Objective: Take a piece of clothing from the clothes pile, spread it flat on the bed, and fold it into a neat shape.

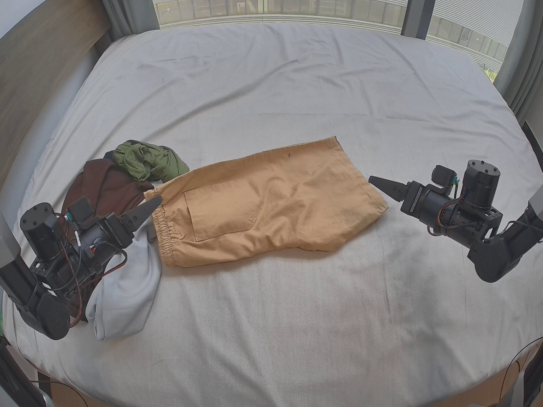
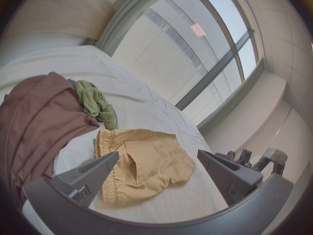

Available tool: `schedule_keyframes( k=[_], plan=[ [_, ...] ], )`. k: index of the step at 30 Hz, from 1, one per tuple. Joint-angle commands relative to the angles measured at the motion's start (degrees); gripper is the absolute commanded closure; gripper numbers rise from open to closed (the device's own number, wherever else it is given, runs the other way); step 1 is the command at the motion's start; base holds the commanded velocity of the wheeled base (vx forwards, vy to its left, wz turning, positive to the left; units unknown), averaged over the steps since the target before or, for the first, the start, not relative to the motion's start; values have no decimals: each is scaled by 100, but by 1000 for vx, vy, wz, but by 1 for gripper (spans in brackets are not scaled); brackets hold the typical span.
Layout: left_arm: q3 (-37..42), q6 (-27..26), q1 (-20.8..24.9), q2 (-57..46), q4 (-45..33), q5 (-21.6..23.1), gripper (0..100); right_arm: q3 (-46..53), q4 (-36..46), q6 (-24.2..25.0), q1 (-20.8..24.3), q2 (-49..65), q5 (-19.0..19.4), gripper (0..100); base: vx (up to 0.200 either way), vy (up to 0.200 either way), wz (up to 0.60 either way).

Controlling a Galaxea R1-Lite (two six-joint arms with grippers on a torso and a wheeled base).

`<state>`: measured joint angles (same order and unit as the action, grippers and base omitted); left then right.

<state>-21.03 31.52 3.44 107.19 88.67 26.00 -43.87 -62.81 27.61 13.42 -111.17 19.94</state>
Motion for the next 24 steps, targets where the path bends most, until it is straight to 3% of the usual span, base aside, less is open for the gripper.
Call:
schedule_keyframes(
  k=[1,24],
  plan=[
    [187,-428,17,-40,1,98,0,344,-30,-54,64,130,10,0,0,0,0],
    [187,-577,-19,56,1,89,0,63,-329,-19,187,-1671,-175,0,0,0,0]
  ],
)
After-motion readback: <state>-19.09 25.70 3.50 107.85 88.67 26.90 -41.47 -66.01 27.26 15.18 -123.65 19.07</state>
